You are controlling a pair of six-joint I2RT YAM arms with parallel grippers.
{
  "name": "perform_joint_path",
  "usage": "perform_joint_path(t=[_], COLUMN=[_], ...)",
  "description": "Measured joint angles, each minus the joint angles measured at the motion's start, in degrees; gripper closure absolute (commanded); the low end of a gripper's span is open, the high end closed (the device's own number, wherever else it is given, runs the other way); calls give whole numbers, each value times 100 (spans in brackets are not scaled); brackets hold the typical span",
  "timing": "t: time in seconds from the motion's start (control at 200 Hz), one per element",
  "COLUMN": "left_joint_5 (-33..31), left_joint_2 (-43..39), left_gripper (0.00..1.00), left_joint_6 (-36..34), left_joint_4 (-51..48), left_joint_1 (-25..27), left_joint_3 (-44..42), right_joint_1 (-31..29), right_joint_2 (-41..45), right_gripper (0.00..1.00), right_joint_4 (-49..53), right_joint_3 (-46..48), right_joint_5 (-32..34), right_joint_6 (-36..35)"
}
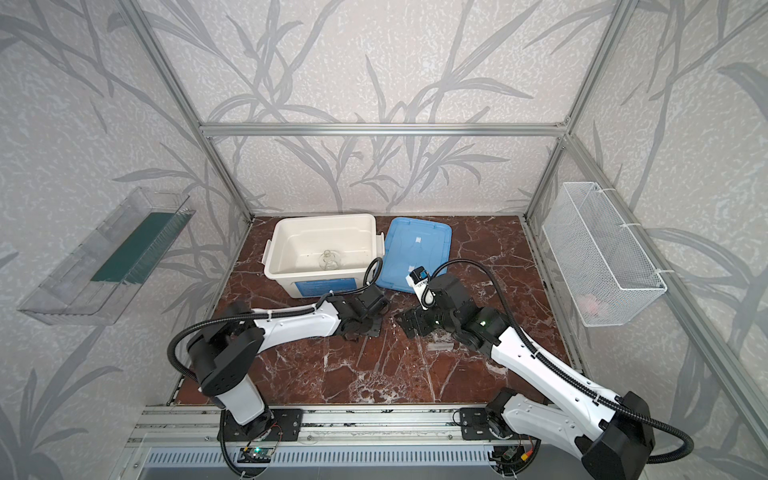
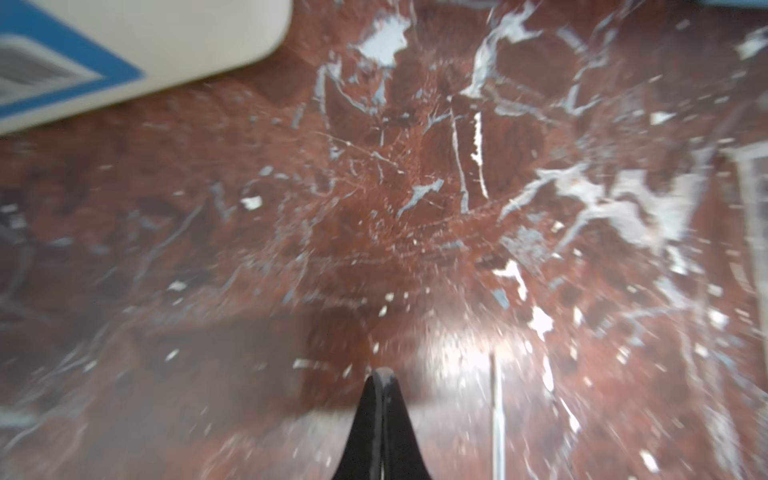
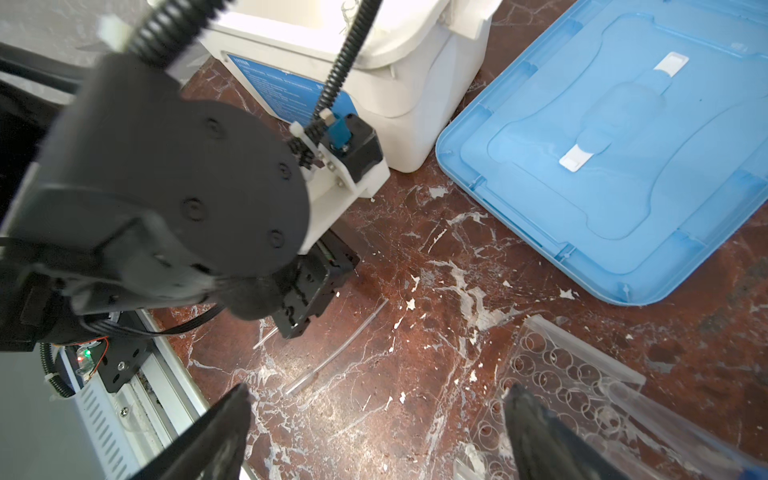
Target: Organize the chemistry lab equipment
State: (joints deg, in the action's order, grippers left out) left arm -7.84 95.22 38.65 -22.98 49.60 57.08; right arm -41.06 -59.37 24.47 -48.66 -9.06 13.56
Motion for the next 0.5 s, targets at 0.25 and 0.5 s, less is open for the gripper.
perform_joint_path(t=[0.25,0.5], left_joint_5=[-76,212], left_joint_2=[-1469,-1644], left_gripper=[98,97], left_joint_6=[-72,-468], left_joint_4=[-490,-695], left_joint_1=[-17,-1228], left_joint_3=[354,1572], right_joint_1=[2,0], right_joint_2=[260,-157], right_gripper=[4,4], right_joint_4=[-455,-691], right_joint_3=[-2,-485], right_joint_5=[0,96], right_joint_6=[44,127])
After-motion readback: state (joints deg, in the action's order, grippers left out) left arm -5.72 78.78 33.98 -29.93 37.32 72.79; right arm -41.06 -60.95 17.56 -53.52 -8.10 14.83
